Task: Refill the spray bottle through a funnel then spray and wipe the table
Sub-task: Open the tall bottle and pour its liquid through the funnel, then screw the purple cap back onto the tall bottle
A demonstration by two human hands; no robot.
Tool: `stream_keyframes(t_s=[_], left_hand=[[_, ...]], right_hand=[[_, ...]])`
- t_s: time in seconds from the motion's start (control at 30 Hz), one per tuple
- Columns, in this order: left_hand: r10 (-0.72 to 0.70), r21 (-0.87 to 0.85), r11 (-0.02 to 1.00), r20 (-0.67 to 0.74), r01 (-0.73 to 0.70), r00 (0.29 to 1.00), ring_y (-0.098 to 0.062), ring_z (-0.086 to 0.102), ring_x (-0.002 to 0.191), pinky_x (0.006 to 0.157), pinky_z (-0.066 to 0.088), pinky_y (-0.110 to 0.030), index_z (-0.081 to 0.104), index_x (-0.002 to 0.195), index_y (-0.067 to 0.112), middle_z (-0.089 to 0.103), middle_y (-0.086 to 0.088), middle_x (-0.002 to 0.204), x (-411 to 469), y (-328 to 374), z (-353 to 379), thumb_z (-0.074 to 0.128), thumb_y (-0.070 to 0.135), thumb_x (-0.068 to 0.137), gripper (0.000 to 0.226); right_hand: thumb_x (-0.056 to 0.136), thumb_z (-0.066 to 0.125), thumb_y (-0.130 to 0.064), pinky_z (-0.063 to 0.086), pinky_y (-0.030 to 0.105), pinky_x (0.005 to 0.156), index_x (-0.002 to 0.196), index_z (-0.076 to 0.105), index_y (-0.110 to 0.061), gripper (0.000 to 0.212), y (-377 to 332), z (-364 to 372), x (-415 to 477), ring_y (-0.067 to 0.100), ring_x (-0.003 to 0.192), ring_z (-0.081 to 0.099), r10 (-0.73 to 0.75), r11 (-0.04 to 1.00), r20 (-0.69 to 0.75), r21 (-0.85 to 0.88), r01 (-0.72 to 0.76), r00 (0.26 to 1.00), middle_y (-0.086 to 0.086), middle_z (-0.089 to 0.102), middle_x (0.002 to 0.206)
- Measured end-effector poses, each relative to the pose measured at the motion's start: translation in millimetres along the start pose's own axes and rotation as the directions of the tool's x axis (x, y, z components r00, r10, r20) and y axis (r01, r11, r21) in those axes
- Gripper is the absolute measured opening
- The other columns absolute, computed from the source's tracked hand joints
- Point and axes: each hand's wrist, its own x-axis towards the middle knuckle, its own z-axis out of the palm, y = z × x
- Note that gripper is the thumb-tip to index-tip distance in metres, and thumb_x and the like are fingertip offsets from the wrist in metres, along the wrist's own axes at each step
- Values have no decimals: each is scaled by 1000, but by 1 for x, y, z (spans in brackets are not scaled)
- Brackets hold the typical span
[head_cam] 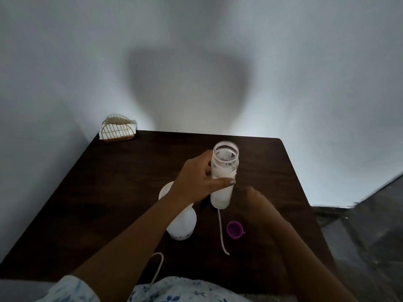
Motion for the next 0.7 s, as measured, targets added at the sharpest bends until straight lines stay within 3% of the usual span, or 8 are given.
stream_keyframes(t_s=[0.1,0.17,0.23,0.37,0.47,0.53,0.6,0.7], left_hand=[[-5,25,1000,22,5,1000,-9,64,94,79,55,-26,56,116,12,67,0,110,0,-1,3,79,26,68,55],[-5,43,999,38,3,999,-10,64,94,79,55,-27,55,116,12,67,-1,110,1,-1,5,78,28,69,55],[-3,63,998,66,-1,998,-11,63,95,80,54,-25,54,115,12,66,-2,111,0,-1,11,78,28,69,54],[4,112,994,108,-16,994,-10,62,93,79,51,-23,55,114,15,66,-1,109,-1,-3,21,79,32,67,56],[2,108,994,129,-16,992,-11,62,96,82,53,-30,55,114,17,66,1,109,-1,-6,27,78,40,65,59],[-4,109,994,150,-12,989,-12,63,96,83,54,-33,55,114,17,66,1,109,-3,-4,29,77,44,63,61],[5,89,996,155,-19,988,-12,63,96,82,54,-35,56,113,17,67,0,108,-5,-2,32,71,52,58,67],[24,89,995,159,-38,987,-13,64,94,82,54,-37,57,112,15,67,-1,107,-7,1,34,72,48,59,64]], right_hand=[[76,71,-19,41,37,104,142,26,-14,80,0,37,0,27,129,39,25,990,183,-141,1,983,11,37,144],[78,69,-22,38,40,106,144,23,-14,81,-2,52,-1,31,133,33,10,980,217,-198,34,976,13,33,147],[83,64,-22,37,43,106,144,24,-15,73,-1,62,-2,33,134,31,9,965,216,-258,48,976,13,31,147],[92,50,-22,45,41,96,130,43,-20,39,7,78,-5,31,120,43,-45,947,209,-302,109,977,14,43,133],[93,48,-20,47,40,91,124,46,-18,32,16,84,-9,29,112,47,-59,952,183,-284,110,981,13,45,127],[93,47,-24,48,38,87,122,45,-20,30,19,80,-13,28,106,50,-56,974,93,-214,74,994,13,45,122],[91,49,-28,48,33,82,119,48,-23,28,17,66,-16,27,96,55,-27,1000,-94,-17,25,995,10,44,115],[84,61,-20,42,18,73,111,57,-22,28,6,26,-16,14,82,53,60,928,-419,357,104,906,10,44,110]])
